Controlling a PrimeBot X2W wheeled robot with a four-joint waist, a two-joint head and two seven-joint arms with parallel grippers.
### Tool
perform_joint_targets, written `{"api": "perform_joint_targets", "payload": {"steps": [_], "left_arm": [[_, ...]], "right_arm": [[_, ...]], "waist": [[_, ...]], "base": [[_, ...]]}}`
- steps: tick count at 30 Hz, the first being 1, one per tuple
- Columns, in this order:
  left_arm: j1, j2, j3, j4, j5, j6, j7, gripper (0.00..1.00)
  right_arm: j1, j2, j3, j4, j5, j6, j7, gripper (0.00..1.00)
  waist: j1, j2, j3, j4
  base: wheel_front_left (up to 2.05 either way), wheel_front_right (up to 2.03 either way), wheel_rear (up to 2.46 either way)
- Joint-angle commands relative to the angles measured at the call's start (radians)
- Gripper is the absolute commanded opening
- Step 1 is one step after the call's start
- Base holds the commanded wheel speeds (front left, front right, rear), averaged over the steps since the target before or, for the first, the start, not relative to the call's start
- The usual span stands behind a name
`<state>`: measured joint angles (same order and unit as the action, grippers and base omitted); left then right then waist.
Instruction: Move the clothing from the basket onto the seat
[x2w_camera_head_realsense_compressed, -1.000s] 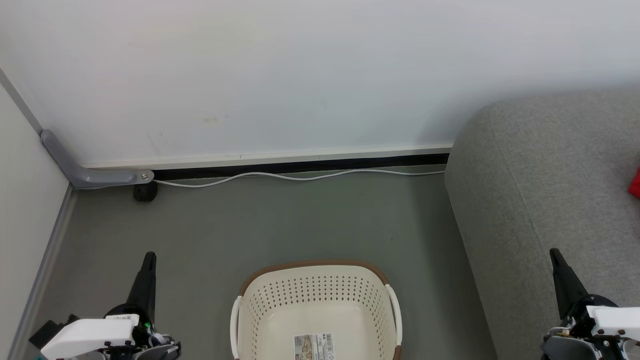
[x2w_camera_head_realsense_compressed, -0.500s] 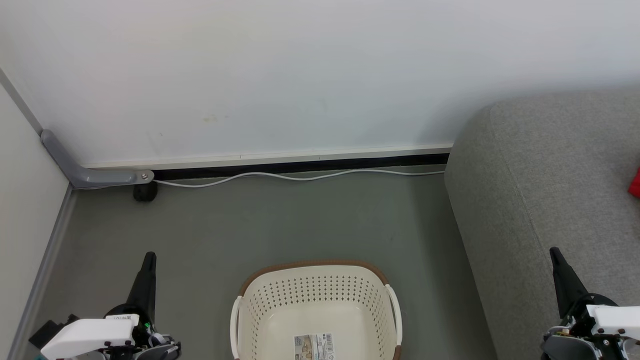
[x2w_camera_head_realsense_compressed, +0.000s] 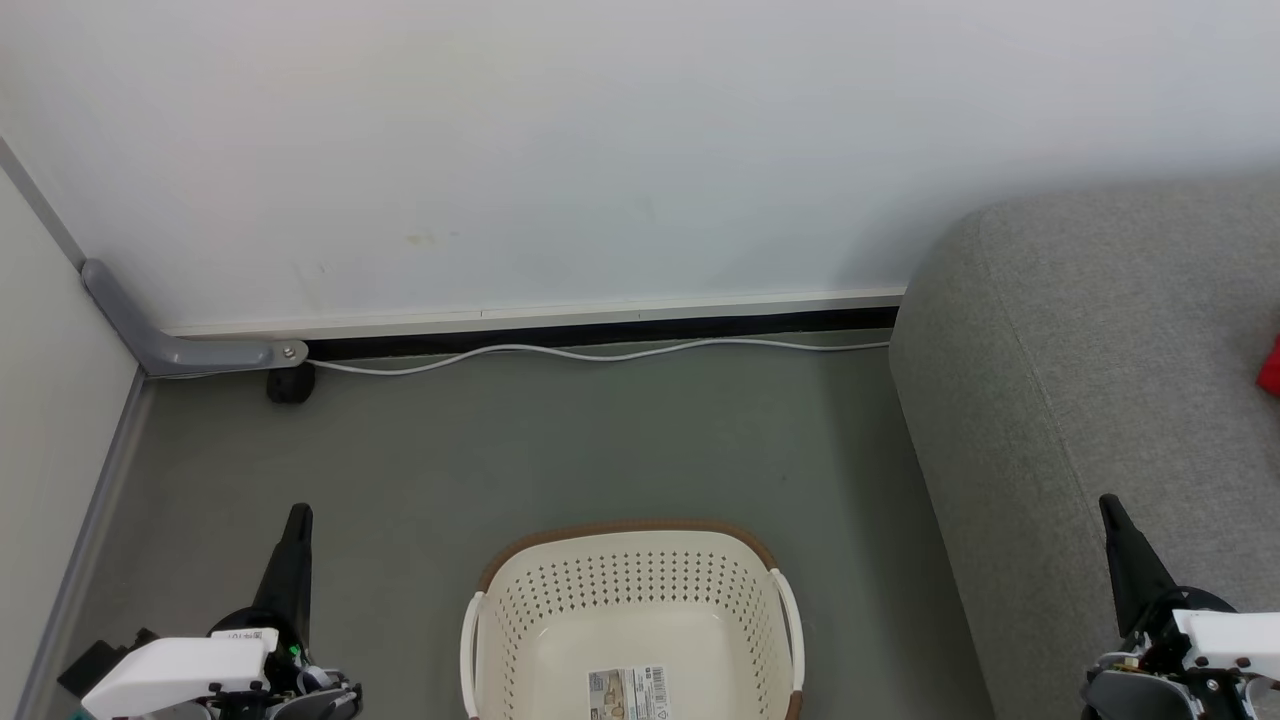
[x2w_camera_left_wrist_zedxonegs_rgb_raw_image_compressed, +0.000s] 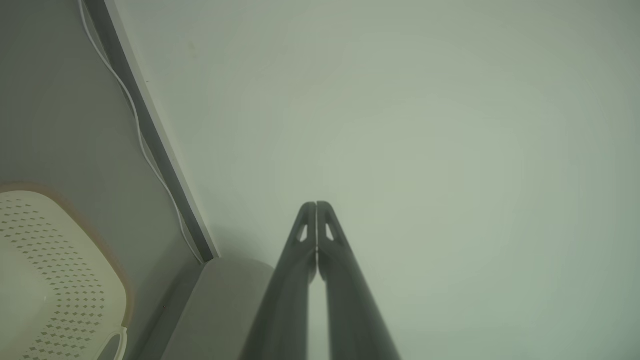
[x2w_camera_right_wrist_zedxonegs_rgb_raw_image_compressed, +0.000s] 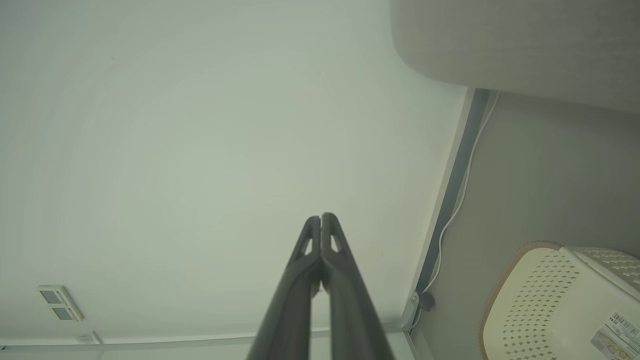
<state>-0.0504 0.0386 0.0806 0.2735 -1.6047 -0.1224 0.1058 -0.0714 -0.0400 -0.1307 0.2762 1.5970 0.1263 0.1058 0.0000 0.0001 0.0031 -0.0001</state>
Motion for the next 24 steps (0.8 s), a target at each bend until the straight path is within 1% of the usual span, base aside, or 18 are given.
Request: {"api": "perform_joint_targets", "payload": {"steps": [1, 24], "left_arm": [[-0.058, 0.012, 0.033, -0.028, -0.004, -0.008, 0.007, 0.0], [-0.058, 0.012, 0.033, -0.028, -0.004, -0.008, 0.007, 0.0]], "right_arm": [[-0.037, -0.01, 0.017, -0.031, 0.011, 0.004, 0.008, 0.0], [-0.037, -0.01, 0.017, -0.031, 0.012, 0.004, 0.008, 0.0]], "waist": [[0.0, -0.0001, 0.0, 0.0], [0.0, -0.0001, 0.0, 0.0]], "base": [[0.0, 0.0, 0.0], [0.0, 0.0, 0.0]]}}
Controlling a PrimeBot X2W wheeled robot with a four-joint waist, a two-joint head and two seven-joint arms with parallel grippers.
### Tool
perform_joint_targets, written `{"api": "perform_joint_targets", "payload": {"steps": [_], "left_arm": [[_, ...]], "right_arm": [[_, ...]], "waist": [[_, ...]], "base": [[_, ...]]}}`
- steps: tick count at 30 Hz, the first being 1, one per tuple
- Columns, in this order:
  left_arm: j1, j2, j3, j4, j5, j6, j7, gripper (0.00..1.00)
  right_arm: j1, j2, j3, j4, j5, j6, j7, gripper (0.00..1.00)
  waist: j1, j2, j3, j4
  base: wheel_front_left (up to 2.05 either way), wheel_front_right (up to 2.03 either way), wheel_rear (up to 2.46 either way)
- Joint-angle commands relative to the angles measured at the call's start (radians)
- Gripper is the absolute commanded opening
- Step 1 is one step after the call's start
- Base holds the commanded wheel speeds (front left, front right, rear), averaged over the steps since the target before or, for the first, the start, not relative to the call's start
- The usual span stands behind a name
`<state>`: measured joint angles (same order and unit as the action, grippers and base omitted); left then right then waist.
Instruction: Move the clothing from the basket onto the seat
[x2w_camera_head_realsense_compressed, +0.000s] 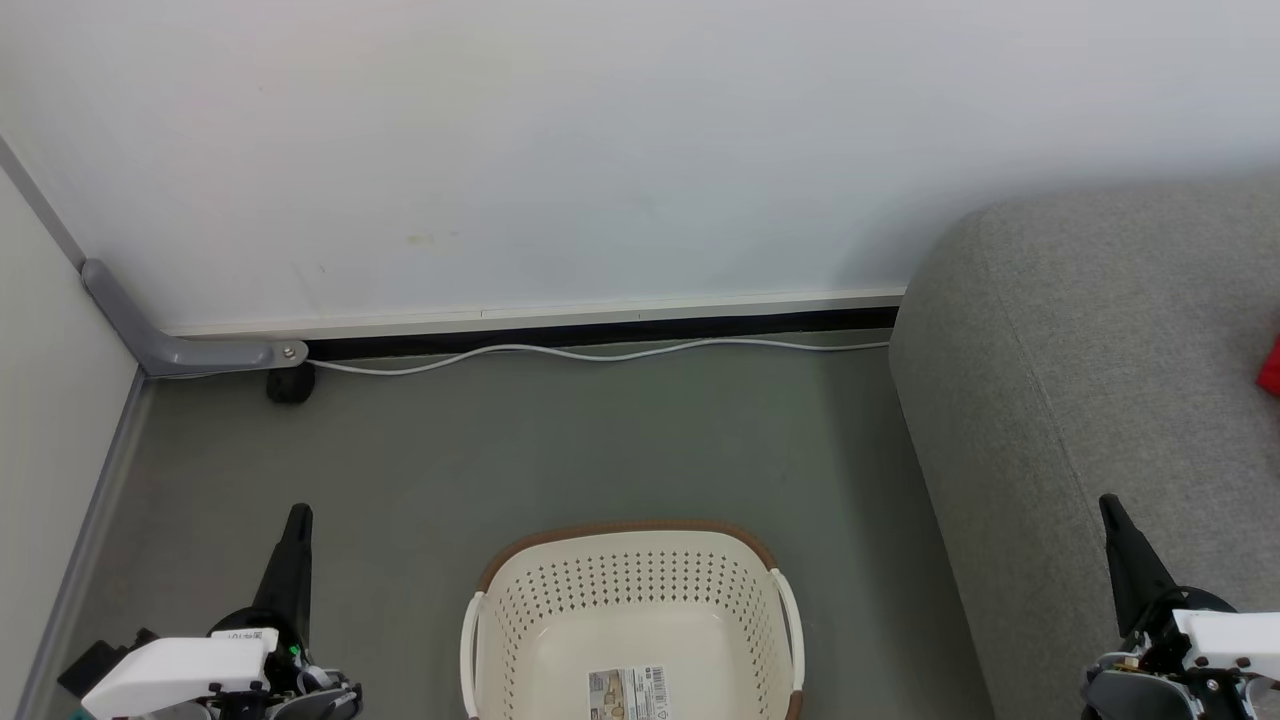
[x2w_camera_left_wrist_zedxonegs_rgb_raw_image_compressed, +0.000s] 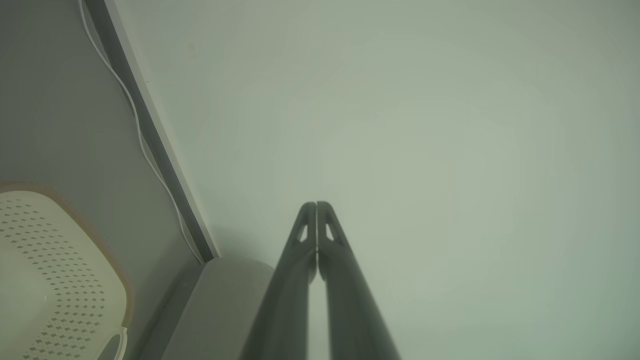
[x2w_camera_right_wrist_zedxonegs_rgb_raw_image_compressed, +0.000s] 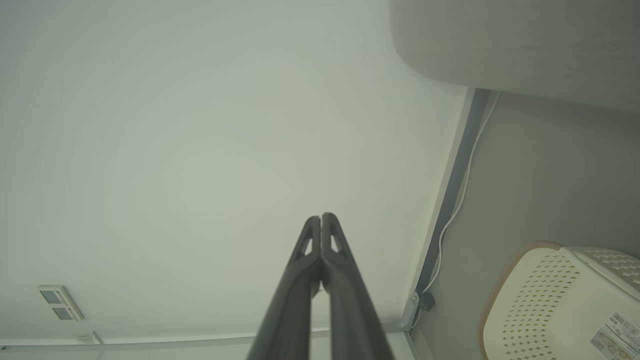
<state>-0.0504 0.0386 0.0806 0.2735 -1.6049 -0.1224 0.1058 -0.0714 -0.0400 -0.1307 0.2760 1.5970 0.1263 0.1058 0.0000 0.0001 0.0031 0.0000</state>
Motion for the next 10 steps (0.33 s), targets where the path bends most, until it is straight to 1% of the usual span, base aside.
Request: {"api": "perform_joint_targets", "payload": {"steps": [1, 10], "left_arm": [[-0.058, 0.012, 0.033, -0.028, -0.004, -0.008, 0.007, 0.0], [-0.058, 0.012, 0.033, -0.028, -0.004, -0.008, 0.007, 0.0]], "right_arm": [[-0.037, -0.01, 0.017, -0.031, 0.012, 0.004, 0.008, 0.0], [-0.037, -0.01, 0.017, -0.031, 0.012, 0.004, 0.008, 0.0]], "waist": [[0.0, -0.0001, 0.0, 0.0], [0.0, -0.0001, 0.0, 0.0]], "base": [[0.0, 0.0, 0.0], [0.0, 0.0, 0.0]]}}
